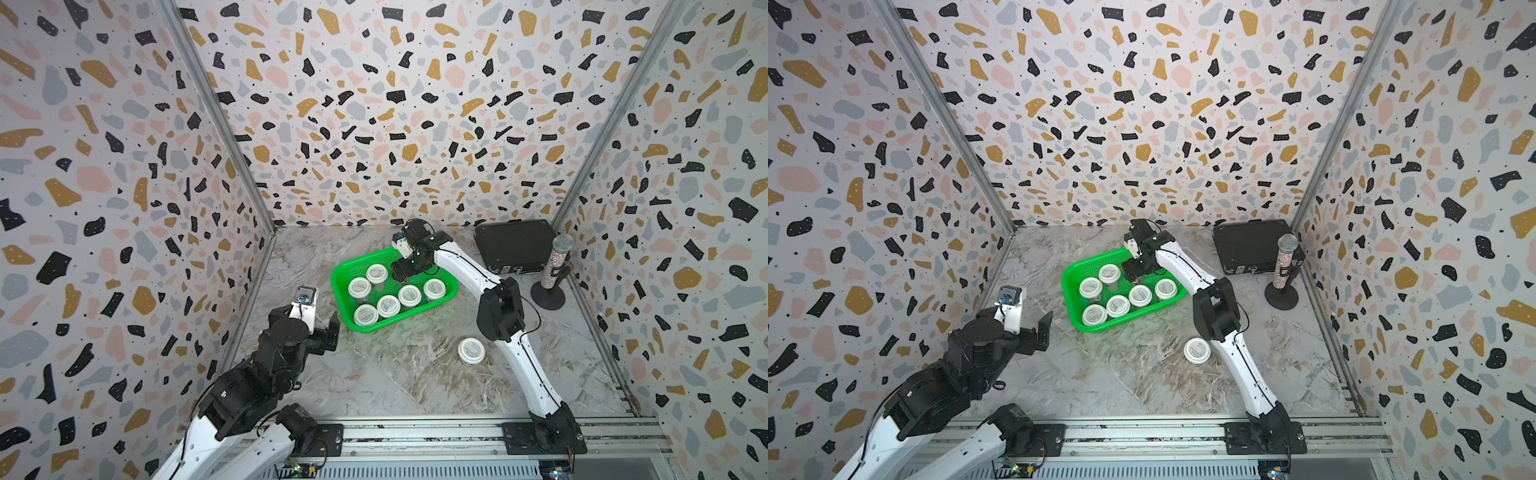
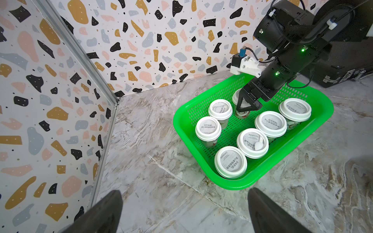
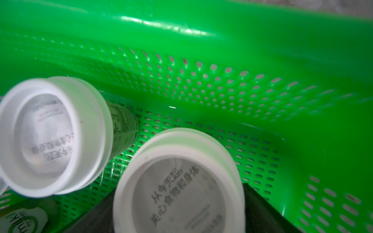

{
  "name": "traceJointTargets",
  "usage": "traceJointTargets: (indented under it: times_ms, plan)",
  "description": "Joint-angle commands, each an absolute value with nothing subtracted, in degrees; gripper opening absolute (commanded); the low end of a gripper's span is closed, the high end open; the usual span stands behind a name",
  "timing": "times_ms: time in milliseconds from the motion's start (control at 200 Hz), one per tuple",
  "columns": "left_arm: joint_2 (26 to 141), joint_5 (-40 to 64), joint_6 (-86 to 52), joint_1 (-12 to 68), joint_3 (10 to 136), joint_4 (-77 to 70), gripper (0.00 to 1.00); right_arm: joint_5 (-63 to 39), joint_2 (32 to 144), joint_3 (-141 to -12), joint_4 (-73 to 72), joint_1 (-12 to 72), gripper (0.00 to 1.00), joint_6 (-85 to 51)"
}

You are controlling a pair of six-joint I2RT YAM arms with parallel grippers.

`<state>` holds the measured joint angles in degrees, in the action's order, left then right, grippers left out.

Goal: Put the yogurt in the basket
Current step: Place the yogurt in the basket, then pick up the yogurt from the center of the board.

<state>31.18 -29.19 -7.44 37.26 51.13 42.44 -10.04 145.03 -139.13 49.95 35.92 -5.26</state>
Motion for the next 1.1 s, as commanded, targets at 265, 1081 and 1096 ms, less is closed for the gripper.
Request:
traceJointTargets:
  times_ms: [265,1081,1096]
  plan:
    - [31.20,-27.27,-7.11,35.82,50.31,40.76,1.00,-8.79,138.20,-140.75,51.15,36.12,1.00,-3.61]
    - [38.98,-9.58,-7.80,35.34,51.16,37.65,1.00,-1.58,85.14,-80.56,38.58,29.53,0.97,-6.30]
    - [39.35,-9.14,-7.94,35.35,51.15,37.59,1.00,-1.23,84.20,-79.24,38.92,29.45,0.97,-6.58]
